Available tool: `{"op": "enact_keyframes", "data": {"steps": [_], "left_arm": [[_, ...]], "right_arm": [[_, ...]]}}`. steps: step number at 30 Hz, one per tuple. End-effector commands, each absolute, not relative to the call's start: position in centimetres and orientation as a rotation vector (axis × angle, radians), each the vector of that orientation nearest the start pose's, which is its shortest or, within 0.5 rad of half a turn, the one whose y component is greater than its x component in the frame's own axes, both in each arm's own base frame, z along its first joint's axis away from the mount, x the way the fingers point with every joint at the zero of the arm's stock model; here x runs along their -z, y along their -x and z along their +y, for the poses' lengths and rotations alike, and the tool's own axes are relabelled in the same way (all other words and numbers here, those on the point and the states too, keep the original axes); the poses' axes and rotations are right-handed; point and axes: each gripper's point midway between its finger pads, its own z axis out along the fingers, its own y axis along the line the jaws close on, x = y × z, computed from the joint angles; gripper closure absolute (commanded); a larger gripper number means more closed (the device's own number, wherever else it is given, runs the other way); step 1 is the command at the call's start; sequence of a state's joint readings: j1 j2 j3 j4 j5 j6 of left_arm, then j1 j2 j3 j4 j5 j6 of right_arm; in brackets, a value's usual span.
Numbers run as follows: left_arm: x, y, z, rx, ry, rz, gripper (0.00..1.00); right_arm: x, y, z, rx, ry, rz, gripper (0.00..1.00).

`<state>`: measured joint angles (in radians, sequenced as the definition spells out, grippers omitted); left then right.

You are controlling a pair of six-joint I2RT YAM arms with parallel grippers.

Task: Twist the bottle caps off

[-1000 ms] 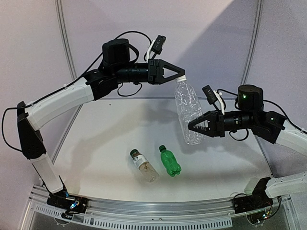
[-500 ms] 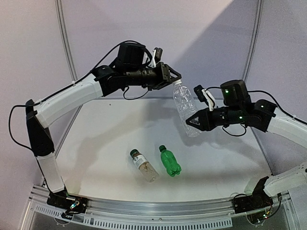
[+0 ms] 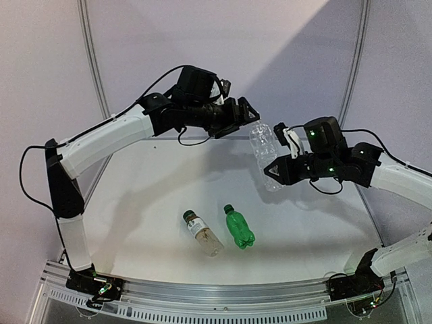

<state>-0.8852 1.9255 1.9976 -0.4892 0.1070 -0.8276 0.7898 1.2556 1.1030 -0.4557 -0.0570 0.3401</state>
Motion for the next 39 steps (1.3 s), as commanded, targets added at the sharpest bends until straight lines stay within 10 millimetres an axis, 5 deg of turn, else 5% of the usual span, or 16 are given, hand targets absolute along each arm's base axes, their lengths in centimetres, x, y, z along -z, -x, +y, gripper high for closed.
{"op": "enact_keyframes", "data": {"steps": [1, 5, 9, 15, 27, 34, 39], "left_arm": [[-36.9, -32.1, -44.6, 1.142, -0.345, 2.106, 0.01], [-38.4, -30.1, -42.9, 1.133, -0.482, 2.029, 0.01], [-41.0, -26.5, -41.7, 1.317, -0.642, 1.87, 0.01], [-43.2, -23.5, -41.8, 1.497, -0.78, 1.708, 0.02], [-43.5, -25.0, -44.3, 1.554, -0.777, 1.694, 0.28], [-43.2, -25.2, -44.4, 1.551, -0.768, 1.711, 0.55], [-42.9, -25.3, -44.3, 1.544, -0.757, 1.72, 0.38]], "right_arm": [[-26.8, -26.2, 28.2, -0.772, 0.525, 2.103, 1.0], [-27.6, -23.9, 29.0, -0.909, 0.611, 2.053, 1.0], [-29.4, -20.7, 30.2, -1.123, 0.73, 1.952, 1.0], [-31.5, -17.2, 31.3, -1.362, 0.861, 1.813, 1.0], [-31.8, -16.2, 32.5, -1.462, 0.952, 1.792, 1.0], [-31.4, -16.5, 32.7, -1.455, 0.951, 1.807, 1.0], [-31.1, -16.5, 32.7, -1.447, 0.953, 1.816, 1.0]]}}
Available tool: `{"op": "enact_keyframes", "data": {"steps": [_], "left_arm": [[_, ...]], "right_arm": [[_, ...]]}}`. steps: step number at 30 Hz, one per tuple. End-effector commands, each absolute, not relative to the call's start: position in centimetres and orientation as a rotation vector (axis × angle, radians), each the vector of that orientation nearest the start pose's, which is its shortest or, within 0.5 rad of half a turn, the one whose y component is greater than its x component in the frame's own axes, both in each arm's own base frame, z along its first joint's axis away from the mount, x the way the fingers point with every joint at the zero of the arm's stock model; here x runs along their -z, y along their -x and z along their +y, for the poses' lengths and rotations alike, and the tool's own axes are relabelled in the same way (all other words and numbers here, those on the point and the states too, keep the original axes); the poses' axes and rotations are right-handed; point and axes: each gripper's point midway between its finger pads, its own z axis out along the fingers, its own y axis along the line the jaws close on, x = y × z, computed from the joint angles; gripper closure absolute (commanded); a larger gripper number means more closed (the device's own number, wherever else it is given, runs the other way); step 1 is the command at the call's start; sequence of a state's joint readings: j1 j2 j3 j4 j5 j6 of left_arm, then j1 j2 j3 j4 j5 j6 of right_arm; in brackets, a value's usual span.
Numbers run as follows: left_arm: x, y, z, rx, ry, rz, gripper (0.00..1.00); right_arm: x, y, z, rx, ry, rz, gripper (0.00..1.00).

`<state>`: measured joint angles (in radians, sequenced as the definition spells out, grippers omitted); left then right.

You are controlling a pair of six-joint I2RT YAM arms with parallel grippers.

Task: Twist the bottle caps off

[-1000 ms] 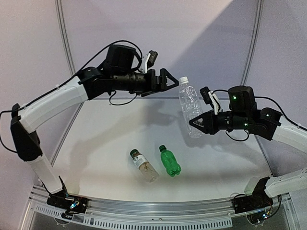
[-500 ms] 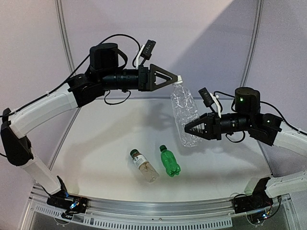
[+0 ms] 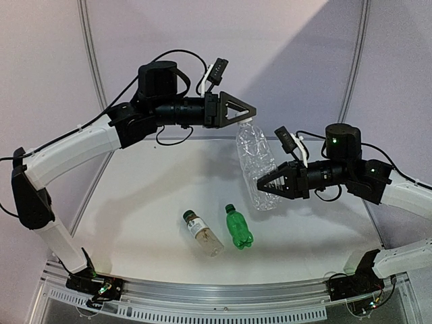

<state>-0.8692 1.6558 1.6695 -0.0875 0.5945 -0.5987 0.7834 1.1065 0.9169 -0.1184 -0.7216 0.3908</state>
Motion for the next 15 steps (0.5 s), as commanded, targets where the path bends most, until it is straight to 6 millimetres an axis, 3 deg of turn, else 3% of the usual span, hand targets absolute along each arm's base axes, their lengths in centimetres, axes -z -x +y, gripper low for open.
{"op": "enact_keyframes", "data": {"steps": [1, 7, 13, 15], "left_arm": [[-42.9, -25.3, -44.2, 1.542, -0.754, 1.723, 0.38], [-42.6, -25.4, -44.2, 1.537, -0.746, 1.736, 0.5], [-42.0, -25.9, -44.3, 1.515, -0.719, 1.774, 0.81], [-41.4, -26.4, -44.3, 1.49, -0.693, 1.81, 0.86]], "right_arm": [[-31.0, -16.5, 32.7, -1.446, 0.953, 1.819, 1.0], [-31.1, -16.4, 32.5, -1.44, 0.953, 1.813, 1.0], [-31.0, -16.4, 32.4, -1.438, 0.95, 1.817, 1.0], [-30.9, -16.6, 32.4, -1.425, 0.941, 1.825, 1.0]]}}
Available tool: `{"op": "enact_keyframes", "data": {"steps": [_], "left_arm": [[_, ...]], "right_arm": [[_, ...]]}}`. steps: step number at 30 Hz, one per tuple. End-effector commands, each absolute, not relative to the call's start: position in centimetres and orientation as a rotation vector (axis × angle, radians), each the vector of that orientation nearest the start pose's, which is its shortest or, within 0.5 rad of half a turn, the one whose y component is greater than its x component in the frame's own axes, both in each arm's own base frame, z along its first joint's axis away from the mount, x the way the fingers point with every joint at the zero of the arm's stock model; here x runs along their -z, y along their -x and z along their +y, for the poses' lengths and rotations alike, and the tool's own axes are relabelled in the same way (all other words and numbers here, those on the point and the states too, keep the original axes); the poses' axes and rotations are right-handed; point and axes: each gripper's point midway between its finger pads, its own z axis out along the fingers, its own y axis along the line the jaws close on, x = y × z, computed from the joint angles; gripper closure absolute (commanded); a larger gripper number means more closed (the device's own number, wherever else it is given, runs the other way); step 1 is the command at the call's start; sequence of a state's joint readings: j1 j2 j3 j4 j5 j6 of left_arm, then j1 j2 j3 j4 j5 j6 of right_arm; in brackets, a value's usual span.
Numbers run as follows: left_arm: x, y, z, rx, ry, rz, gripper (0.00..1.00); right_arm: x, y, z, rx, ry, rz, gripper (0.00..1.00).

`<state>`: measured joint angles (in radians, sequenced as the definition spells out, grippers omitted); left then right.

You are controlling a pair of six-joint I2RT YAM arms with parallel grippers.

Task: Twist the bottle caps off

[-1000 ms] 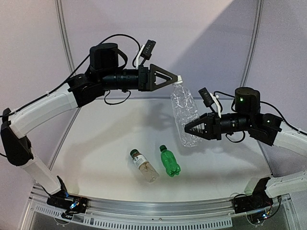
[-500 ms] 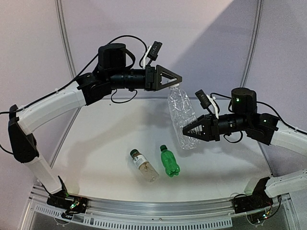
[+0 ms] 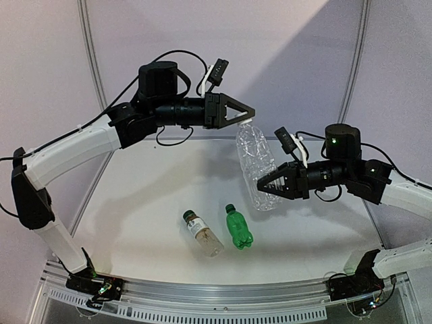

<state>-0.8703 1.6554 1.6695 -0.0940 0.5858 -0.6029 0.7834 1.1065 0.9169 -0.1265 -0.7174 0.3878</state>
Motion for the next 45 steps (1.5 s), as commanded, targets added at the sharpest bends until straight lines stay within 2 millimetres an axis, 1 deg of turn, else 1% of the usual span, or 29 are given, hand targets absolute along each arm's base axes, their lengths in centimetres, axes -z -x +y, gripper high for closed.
{"op": "enact_keyframes", "data": {"steps": [1, 3, 5, 6, 7, 8, 9, 11, 12, 15, 18, 19, 21, 22, 23, 24, 25, 26, 28, 29, 32, 33, 37, 39, 41, 45], "left_arm": [[-41.1, -26.7, -44.3, 1.474, -0.675, 1.83, 0.87], [-40.1, -27.6, -44.1, 1.422, -0.611, 1.898, 0.9], [-38.7, -29.0, -43.6, 1.339, -0.491, 1.991, 0.9], [-37.6, -30.0, -43.2, 1.275, -0.405, 2.04, 0.9], [-36.7, -30.5, -42.9, 1.241, -0.341, 2.08, 0.9], [-35.9, -31.0, -42.6, 1.212, -0.285, 2.114, 0.9], [-35.2, -31.4, -42.4, 1.181, -0.24, 2.144, 0.9], [-33.7, -32.2, -41.9, 1.121, -0.13, 2.211, 0.89], [-33.2, -32.6, -41.8, 1.102, -0.092, 2.23, 0.89], [-32.6, -33.2, -42.3, 1.095, -0.046, 2.264, 0.88], [-32.5, -33.4, -42.8, 1.098, -0.038, 2.28, 0.84], [-32.6, -33.4, -42.8, 1.099, -0.037, 2.279, 0.82], [-33.0, -33.3, -42.8, 1.109, -0.049, 2.266, 0.73], [-33.4, -33.2, -42.8, 1.12, -0.065, 2.252, 0.66], [-33.7, -33.1, -42.8, 1.124, -0.081, 2.239, 0.56], [-34.1, -32.9, -42.7, 1.129, -0.101, 2.226, 0.42], [-34.6, -32.8, -42.6, 1.136, -0.125, 2.205, 0.34], [-35.1, -32.6, -42.5, 1.138, -0.154, 2.184, 0.23], [-35.9, -32.4, -41.8, 1.124, -0.194, 2.15, 0.07], [-36.3, -32.3, -41.4, 1.132, -0.212, 2.131, 0.02], [-37.5, -31.7, -40.3, 1.186, -0.284, 2.063, 0.01], [-37.9, -31.2, -40.2, 1.222, -0.324, 2.032, 0.01], [-40.1, -28.6, -40.3, 1.362, -0.502, 1.886, 0.01], [-40.8, -27.4, -40.6, 1.422, -0.574, 1.834, 0.02], [-41.2, -26.7, -40.9, 1.473, -0.617, 1.798, 0.04], [-41.7, -26.0, -41.6, 1.541, -0.662, 1.751, 0.1]], "right_arm": [[-30.8, -16.9, 32.3, -1.409, 0.93, 1.834, 1.0], [-30.4, -18.5, 31.9, -1.298, 0.862, 1.875, 1.0], [-29.6, -21.6, 30.6, -1.087, 0.73, 1.947, 1.0], [-29.2, -23.1, 29.7, -0.977, 0.667, 1.977, 1.0], [-28.8, -24.5, 28.8, -0.871, 0.603, 2.012, 1.0], [-28.4, -25.6, 28.1, -0.793, 0.553, 2.033, 1.0], [-27.8, -26.4, 27.7, -0.731, 0.521, 2.058, 1.0], [-27.2, -27.4, 27.3, -0.639, 0.486, 2.082, 1.0], [-26.7, -27.7, 27.4, -0.595, 0.485, 2.096, 1.0], [-26.4, -27.5, 28.2, -0.541, 0.523, 2.091, 1.0], [-26.3, -27.4, 28.6, -0.553, 0.518, 2.088, 1.0], [-26.4, -27.3, 28.6, -0.562, 0.512, 2.084, 1.0], [-26.3, -26.9, 28.7, -0.593, 0.515, 2.084, 1.0], [-26.2, -26.6, 28.8, -0.609, 0.526, 2.084, 1.0], [-26.3, -26.3, 28.9, -0.629, 0.541, 2.076, 1.0], [-26.2, -25.9, 29.0, -0.652, 0.558, 2.072, 1.0], [-26.2, -25.5, 29.2, -0.671, 0.58, 2.068, 1.0], [-26.2, -25.1, 29.1, -0.679, 0.597, 2.064, 1.0], [-26.0, -24.7, 28.8, -0.669, 0.622, 2.068, 1.0], [-26.2, -24.2, 28.8, -0.694, 0.644, 2.065, 1.0], [-26.4, -22.5, 29.4, -0.784, 0.716, 2.047, 1.0], [-26.9, -21.7, 29.7, -0.839, 0.743, 2.024, 1.0], [-28.4, -19.0, 30.7, -1.029, 0.831, 1.948, 1.0], [-29.1, -18.3, 31.1, -1.093, 0.85, 1.927, 1.0], [-29.6, -17.5, 31.7, -1.161, 0.875, 1.911, 1.0], [-30.1, -16.8, 32.7, -1.249, 0.911, 1.905, 1.0]]}}
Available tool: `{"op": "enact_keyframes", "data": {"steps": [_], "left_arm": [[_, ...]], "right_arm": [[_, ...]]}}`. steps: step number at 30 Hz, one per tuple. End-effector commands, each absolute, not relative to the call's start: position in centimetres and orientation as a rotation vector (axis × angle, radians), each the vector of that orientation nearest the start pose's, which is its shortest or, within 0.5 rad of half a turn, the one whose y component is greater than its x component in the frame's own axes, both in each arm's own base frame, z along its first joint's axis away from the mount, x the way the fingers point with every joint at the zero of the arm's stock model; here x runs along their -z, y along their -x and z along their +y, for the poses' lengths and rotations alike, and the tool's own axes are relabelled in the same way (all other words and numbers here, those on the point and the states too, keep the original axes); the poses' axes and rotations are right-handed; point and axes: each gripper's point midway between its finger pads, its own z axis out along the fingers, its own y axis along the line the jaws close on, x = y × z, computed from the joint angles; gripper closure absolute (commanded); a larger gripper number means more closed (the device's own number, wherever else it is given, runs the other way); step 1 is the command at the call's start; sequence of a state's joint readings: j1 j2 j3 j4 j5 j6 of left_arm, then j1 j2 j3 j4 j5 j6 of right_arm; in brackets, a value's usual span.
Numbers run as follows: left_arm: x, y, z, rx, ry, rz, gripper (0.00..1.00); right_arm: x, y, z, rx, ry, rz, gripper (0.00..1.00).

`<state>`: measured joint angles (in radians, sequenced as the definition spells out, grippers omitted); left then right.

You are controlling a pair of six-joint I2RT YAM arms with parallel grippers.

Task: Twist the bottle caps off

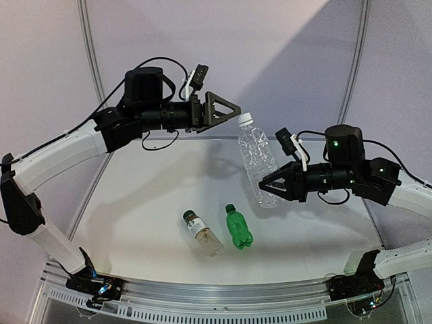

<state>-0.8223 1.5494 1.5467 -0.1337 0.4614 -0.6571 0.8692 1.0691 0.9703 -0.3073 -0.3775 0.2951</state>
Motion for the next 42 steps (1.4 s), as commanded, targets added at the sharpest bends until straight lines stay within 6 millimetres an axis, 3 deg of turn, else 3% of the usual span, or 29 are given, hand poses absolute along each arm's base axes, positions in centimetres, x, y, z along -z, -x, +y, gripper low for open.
{"op": "enact_keyframes", "data": {"steps": [1, 3, 8, 16, 22, 25, 29, 36, 39, 42], "left_arm": [[-41.7, -25.9, -41.7, 1.553, -0.668, 1.752, 0.11], [-42.7, -25.7, -42.0, 1.582, -0.696, 1.699, 0.17], [-42.5, -25.3, -42.7, 1.618, -0.735, 1.694, 0.36], [-41.0, -25.6, -43.0, 1.607, -0.726, 1.743, 0.41], [-40.6, -25.8, -43.3, 1.616, -0.727, 1.76, 0.78], [-40.1, -25.8, -43.4, 1.61, -0.716, 1.782, 0.91], [-38.3, -27.1, -43.3, 1.533, -0.617, 1.901, 0.93], [-33.8, -32.3, -40.6, 1.167, -0.127, 2.185, 0.92], [-32.0, -33.4, -39.7, 1.088, 0.035, 2.257, 0.92], [-30.9, -33.8, -40.0, 1.086, 0.124, 2.305, 0.91]], "right_arm": [[-30.2, -16.8, 32.8, -1.256, 0.914, 1.908, 1.0], [-30.1, -16.8, 33.1, -1.268, 0.922, 1.912, 1.0], [-30.1, -17.0, 33.3, -1.265, 0.923, 1.917, 1.0], [-30.3, -17.0, 33.4, -1.275, 0.919, 1.913, 1.0], [-30.0, -17.2, 33.4, -1.264, 0.916, 1.918, 1.0], [-30.1, -17.7, 33.4, -1.242, 0.89, 1.915, 1.0], [-30.0, -19.5, 32.8, -1.138, 0.8, 1.948, 1.0], [-27.1, -25.2, 30.0, -0.659, 0.608, 2.134, 1.0], [-26.9, -26.5, 30.2, -0.496, 0.562, 2.147, 1.0], [-27.0, -26.7, 31.2, -0.422, 0.549, 2.141, 1.0]]}}
